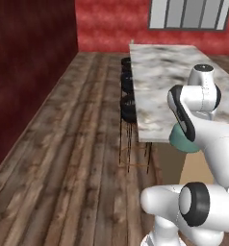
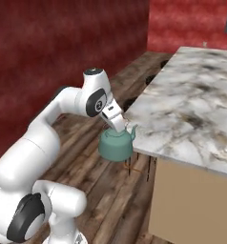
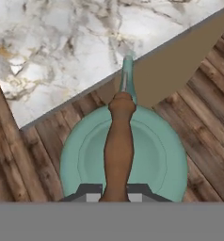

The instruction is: The kettle is done boiling. Turn off the stove, then wait for 300 timesteps before moving the kettle to the dining table.

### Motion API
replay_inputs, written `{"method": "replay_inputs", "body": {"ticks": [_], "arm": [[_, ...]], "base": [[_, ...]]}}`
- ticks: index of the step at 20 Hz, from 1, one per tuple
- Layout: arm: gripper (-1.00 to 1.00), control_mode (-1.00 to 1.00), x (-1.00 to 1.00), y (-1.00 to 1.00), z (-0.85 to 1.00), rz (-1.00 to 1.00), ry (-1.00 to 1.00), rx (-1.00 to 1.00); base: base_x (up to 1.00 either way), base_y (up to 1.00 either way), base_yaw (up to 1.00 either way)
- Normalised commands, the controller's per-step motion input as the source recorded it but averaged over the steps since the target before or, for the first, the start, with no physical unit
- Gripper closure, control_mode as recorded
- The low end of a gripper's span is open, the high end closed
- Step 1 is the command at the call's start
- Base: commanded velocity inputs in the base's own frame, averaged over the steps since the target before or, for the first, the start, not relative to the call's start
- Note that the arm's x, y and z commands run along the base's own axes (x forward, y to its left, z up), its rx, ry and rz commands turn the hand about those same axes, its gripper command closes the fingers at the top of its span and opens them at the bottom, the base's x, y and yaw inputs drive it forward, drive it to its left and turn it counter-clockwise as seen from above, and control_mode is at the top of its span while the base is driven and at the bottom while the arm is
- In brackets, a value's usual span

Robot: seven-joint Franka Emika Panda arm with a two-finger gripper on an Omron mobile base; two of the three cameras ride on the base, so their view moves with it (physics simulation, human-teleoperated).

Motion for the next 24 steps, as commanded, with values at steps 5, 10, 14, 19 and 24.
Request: {"method": "replay_inputs", "body": {"ticks": [5,10,14,19,24], "arm": [[1.0,1.0,0.0,0.0,0.0,0.0,0.0,0.0],[1.0,1.0,0.0,0.0,0.0,0.0,0.0,0.0],[1.0,1.0,0.0,0.0,0.0,0.0,0.0,0.0],[1.0,1.0,0.0,0.0,0.0,0.0,0.0,0.0],[1.0,1.0,0.0,0.0,0.0,0.0,0.0,0.0]], "base": [[0.51,0.77,-0.33],[0.53,0.71,-0.33],[0.54,0.66,-0.34],[0.53,0.6,-0.35],[0.54,0.64,-0.36]]}}
